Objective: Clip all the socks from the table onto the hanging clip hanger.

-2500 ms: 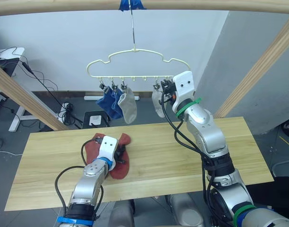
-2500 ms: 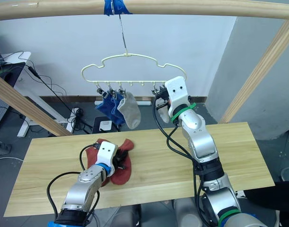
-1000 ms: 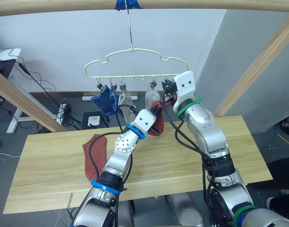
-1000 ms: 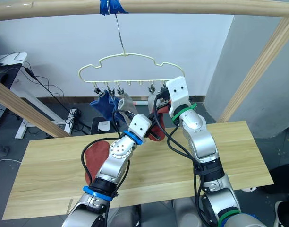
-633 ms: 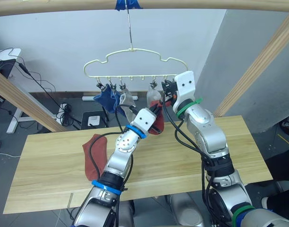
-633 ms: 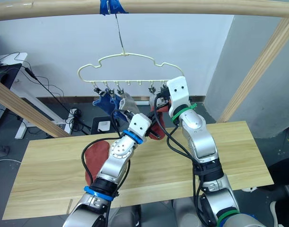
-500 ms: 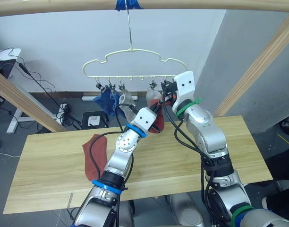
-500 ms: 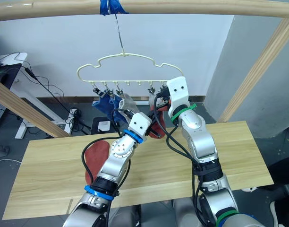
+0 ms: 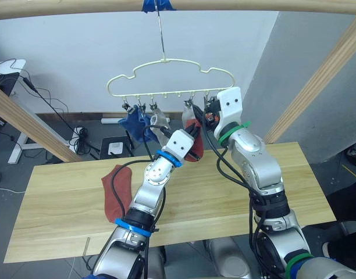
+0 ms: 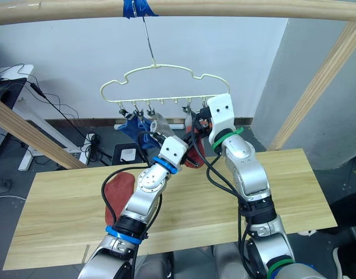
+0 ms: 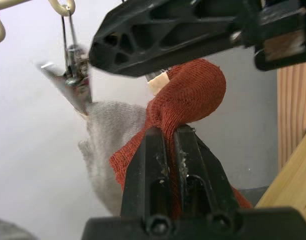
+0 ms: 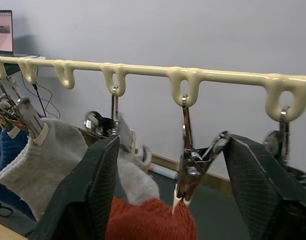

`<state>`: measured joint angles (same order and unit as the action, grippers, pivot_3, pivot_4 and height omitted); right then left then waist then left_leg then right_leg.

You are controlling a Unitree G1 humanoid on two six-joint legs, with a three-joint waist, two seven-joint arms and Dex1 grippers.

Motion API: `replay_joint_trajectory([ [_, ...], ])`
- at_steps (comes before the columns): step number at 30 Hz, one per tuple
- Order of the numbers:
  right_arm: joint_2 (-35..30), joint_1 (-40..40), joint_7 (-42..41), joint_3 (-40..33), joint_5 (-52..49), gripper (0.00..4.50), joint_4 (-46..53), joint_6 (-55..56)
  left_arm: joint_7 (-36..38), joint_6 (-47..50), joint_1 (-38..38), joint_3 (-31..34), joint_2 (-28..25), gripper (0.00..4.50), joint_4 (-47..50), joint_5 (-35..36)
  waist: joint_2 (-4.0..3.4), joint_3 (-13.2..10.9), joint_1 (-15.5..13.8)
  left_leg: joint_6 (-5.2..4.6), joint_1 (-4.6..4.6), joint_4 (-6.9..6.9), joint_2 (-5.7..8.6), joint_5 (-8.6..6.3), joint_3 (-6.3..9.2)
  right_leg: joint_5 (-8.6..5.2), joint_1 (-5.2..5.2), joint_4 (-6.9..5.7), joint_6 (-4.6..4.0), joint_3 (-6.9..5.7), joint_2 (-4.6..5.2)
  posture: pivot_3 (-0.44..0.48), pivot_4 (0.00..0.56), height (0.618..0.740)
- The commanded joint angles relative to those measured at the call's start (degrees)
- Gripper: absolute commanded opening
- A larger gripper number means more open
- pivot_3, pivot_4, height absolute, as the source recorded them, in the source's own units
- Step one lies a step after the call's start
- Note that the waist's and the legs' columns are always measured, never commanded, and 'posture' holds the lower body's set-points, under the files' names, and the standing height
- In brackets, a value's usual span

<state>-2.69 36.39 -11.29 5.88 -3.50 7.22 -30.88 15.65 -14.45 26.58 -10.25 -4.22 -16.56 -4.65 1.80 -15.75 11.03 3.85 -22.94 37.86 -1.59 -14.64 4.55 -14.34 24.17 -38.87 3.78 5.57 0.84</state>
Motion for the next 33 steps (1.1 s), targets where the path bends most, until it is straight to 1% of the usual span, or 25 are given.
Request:
replay_joint_trajectory([
  [1, -1.45, -0.99, -1.12, 0.95, -0.07, 3.27, 6.63, -1.24, -0.51, -1.58, 0.78, 0.27, 0.53, 0.00, 0.66, 0.17, 0.00, 0.00, -0.01, 0.00, 0.00, 0.00, 0.00, 0.00, 0.00, 0.00, 0.00, 0.00, 0.00, 0.00, 0.00, -0.222, 0.219, 0.740],
  [7, -3.99, -3.95, -2.46, 2.51, -0.57, 3.27, 15.22, -5.72, 1.35, -0.38, 0.31, 0.28, 0.66, 0.00, 0.17, 1.80, 0.00, 0.00, 0.05, 0.00, 0.00, 0.00, 0.00, 0.00, 0.00, -0.01, 0.00, 0.01, 0.01, 0.00, -0.01, -0.230, 0.220, 0.740],
  [8, -4.34, -4.43, -2.66, 2.74, -0.65, 3.29, 16.46, -6.34, 2.15, 0.07, 0.24, 0.28, 0.71, 0.54, 0.29, 2.47, 0.00, 0.00, 0.05, 0.00, 0.00, 0.00, 0.00, 0.00, 0.00, -0.01, 0.00, 0.01, 0.01, 0.00, -0.01, -0.230, 0.220, 0.740],
  [10, -5.00, -5.35, -3.11, 3.07, -0.67, 3.29, 18.52, -7.48, 3.36, 0.77, 0.13, 0.14, 0.66, 0.98, 0.48, 3.22, 0.00, 0.00, 0.05, 0.00, 0.00, 0.01, 0.00, 0.00, 0.00, -0.01, 0.00, 0.01, 0.02, 0.01, -0.01, -0.236, 0.222, 0.740],
  [12, -5.47, -6.11, -3.40, 3.13, -0.95, 3.29, 20.06, -8.35, 3.99, 0.95, 0.06, -0.08, 0.54, 1.56, 0.57, 3.39, 0.00, 0.00, 0.06, 0.00, 0.00, 0.01, 0.00, 0.00, 0.00, -0.01, -0.01, 0.02, 0.02, 0.00, -0.01, -0.236, 0.222, 0.740],
  [13, -5.82, -6.50, -3.73, 3.19, -1.12, 3.29, 20.86, -8.55, 4.49, 1.13, 0.00, -0.16, 0.53, 1.94, 0.64, 3.67, 0.00, 0.00, 0.07, 0.00, 0.00, 0.01, 0.00, 0.00, 0.00, -0.01, -0.01, 0.02, 0.02, 0.00, -0.01, -0.236, 0.222, 0.740],
  [15, -6.51, -7.12, -4.34, 3.15, -1.36, 3.29, 22.11, -8.63, 5.75, 1.71, -0.22, -0.31, 0.53, 2.40, 1.06, 4.31, 0.00, 0.00, 0.07, 0.00, 0.00, 0.00, 0.00, 0.00, -0.01, -0.01, 0.00, 0.03, 0.03, 0.01, -0.01, -0.235, 0.221, 0.740],
  [16, -6.80, -7.32, -4.53, 3.02, -1.46, 3.29, 22.53, -8.50, 6.40, 2.10, -0.39, -0.40, 0.39, 2.76, 1.45, 4.51, 0.00, 0.00, 0.07, 0.00, 0.00, 0.00, 0.00, 0.00, 0.00, -0.02, 0.00, 0.03, 0.02, 0.00, -0.01, -0.233, 0.221, 0.740],
  [17, -7.13, -7.51, -4.63, 2.83, -1.45, 3.29, 22.94, -8.28, 7.63, 2.65, -0.75, -0.55, 0.06, 2.97, 2.18, 5.17, 0.00, 0.00, 0.07, 0.00, 0.00, 0.00, 0.00, 0.00, 0.00, -0.01, 0.00, 0.03, 0.03, 0.01, -0.01, -0.233, 0.221, 0.740],
  [18, -7.37, -7.67, -4.69, 2.66, -1.43, 3.29, 23.24, -8.09, 8.70, 3.09, -1.11, -0.66, -0.30, 3.35, 2.86, 5.73, 0.00, 0.00, 0.07, 0.00, 0.00, 0.00, 0.00, 0.00, -0.01, -0.02, 0.00, 0.03, 0.02, 0.00, -0.01, -0.233, 0.221, 0.740],
  [20, -7.58, -8.12, -4.23, 2.10, -1.14, 3.29, 23.66, -7.69, 11.83, 3.91, -2.50, -0.42, -1.99, 3.92, 5.24, 7.57, 0.00, 0.00, 0.07, 0.00, 0.00, 0.00, 0.00, 0.00, 0.00, -0.02, -0.01, 0.04, 0.03, 0.00, -0.02, -0.232, 0.220, 0.740],
  [23, -7.57, -8.61, -3.28, 1.60, -0.43, 3.29, 23.86, -7.15, 15.47, 5.12, -4.08, 0.28, -4.43, 3.92, 8.55, 9.97, 0.00, 0.00, 0.14, 0.00, 0.01, -0.02, -0.01, 0.00, 0.00, -0.02, 0.00, 0.03, 0.02, 0.01, -0.02, -0.231, 0.221, 0.740],
  [27, -7.07, -8.91, -0.69, 1.01, 1.27, 3.29, 23.11, -5.73, 20.07, 9.42, -5.26, 1.71, -8.25, 3.92, 13.91, 14.20, 0.00, 0.00, 0.12, 0.00, 0.01, 0.00, -0.02, 0.00, -0.01, -0.02, 0.00, 0.03, 0.03, 0.02, -0.03, -0.226, 0.219, 0.740],
  [30, -6.21, -8.79, 1.63, 0.48, 2.08, 3.29, 20.62, -5.24, 22.29, 13.90, -4.98, 3.83, -11.37, 3.92, 18.06, 17.37, 0.00, 0.00, 0.12, 0.00, 0.01, 0.01, -0.03, 0.00, -0.01, -0.02, 0.00, 0.04, 0.03, 0.03, -0.04, -0.215, 0.216, 0.740],
  [33, -5.53, -8.75, 2.70, -0.10, 2.10, 3.29, 19.19, -5.18, 23.26, 16.91, -4.87, 4.73, -13.18, 3.92, 20.75, 19.13, 0.00, 0.00, 0.07, 0.01, 0.02, 0.00, -0.04, 0.00, 0.00, -0.02, 0.00, 0.04, 0.03, 0.03, -0.05, -0.209, 0.215, 0.740],
])
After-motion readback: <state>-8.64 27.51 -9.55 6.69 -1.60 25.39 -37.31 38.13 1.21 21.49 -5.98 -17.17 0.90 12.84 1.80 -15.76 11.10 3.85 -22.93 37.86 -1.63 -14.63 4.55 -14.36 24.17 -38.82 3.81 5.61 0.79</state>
